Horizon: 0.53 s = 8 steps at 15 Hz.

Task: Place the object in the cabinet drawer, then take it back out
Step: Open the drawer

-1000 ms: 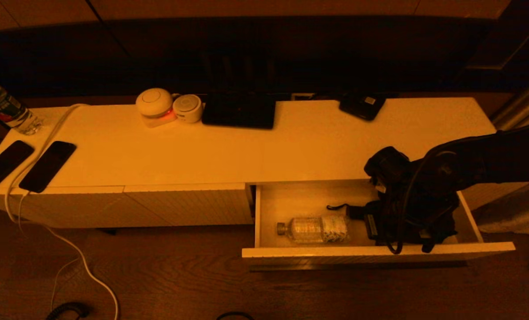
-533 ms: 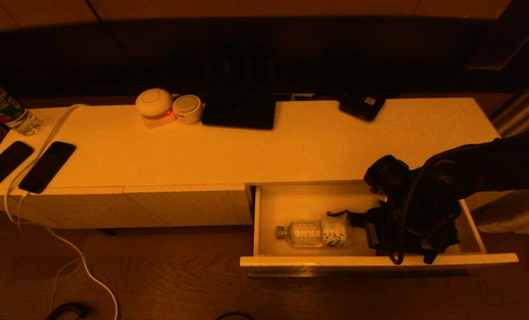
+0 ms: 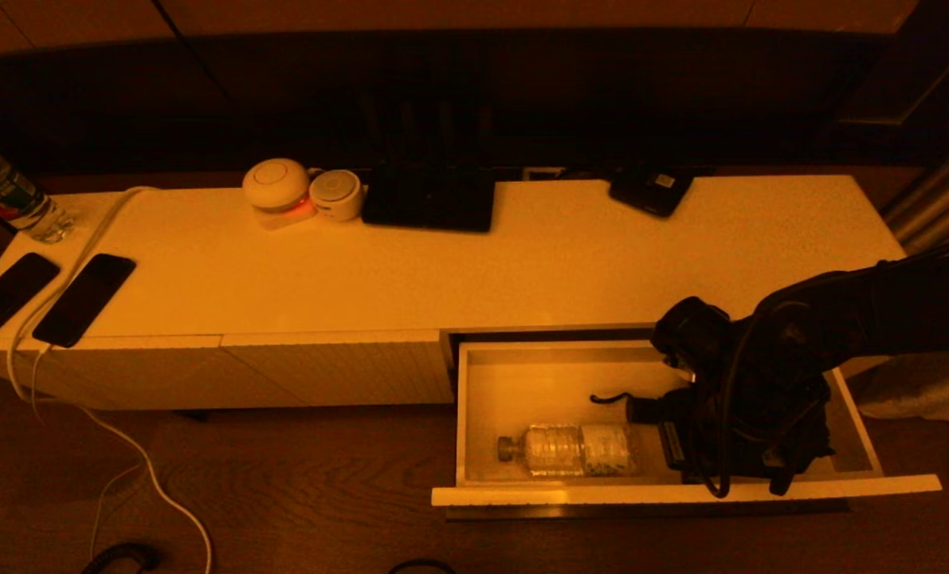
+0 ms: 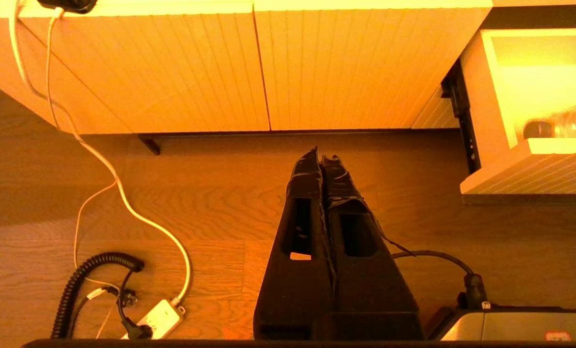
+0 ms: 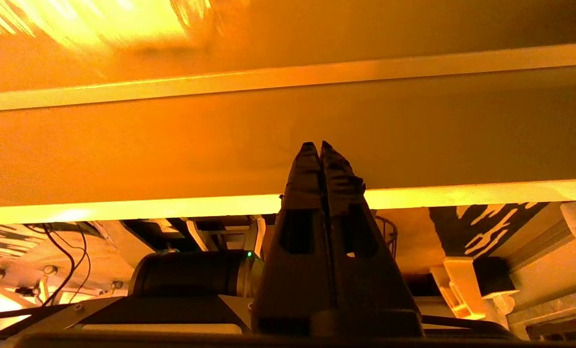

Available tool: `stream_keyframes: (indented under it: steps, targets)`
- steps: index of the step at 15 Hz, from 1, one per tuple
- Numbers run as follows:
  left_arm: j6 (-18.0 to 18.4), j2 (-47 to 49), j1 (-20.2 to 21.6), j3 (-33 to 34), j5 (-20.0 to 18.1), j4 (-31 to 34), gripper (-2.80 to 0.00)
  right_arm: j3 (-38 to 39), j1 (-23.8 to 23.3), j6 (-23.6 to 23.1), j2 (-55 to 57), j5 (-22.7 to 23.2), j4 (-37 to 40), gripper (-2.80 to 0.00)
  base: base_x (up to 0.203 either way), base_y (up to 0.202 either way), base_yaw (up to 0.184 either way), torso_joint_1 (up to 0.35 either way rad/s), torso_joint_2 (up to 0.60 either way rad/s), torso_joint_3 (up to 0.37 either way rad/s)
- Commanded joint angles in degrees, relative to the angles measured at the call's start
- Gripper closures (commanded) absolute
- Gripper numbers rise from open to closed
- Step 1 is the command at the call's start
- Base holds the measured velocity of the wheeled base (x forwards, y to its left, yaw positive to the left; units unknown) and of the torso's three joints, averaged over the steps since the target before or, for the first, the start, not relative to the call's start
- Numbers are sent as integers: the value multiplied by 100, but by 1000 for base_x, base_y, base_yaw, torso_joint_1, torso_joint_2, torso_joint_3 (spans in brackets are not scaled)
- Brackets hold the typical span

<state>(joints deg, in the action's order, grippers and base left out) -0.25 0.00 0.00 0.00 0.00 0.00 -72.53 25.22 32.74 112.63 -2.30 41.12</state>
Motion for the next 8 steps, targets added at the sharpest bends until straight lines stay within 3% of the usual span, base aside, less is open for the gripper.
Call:
stream_keyframes:
  steps: [1, 8]
  targets:
    - [-1, 0, 0, 0, 0, 0, 0, 11, 9, 13, -31, 11, 63, 0, 0, 0, 0, 0, 0, 0]
    - [-1, 0, 0, 0, 0, 0, 0, -345, -37, -129, -1118, -245, -411, 0, 0, 0, 0, 0, 0, 0]
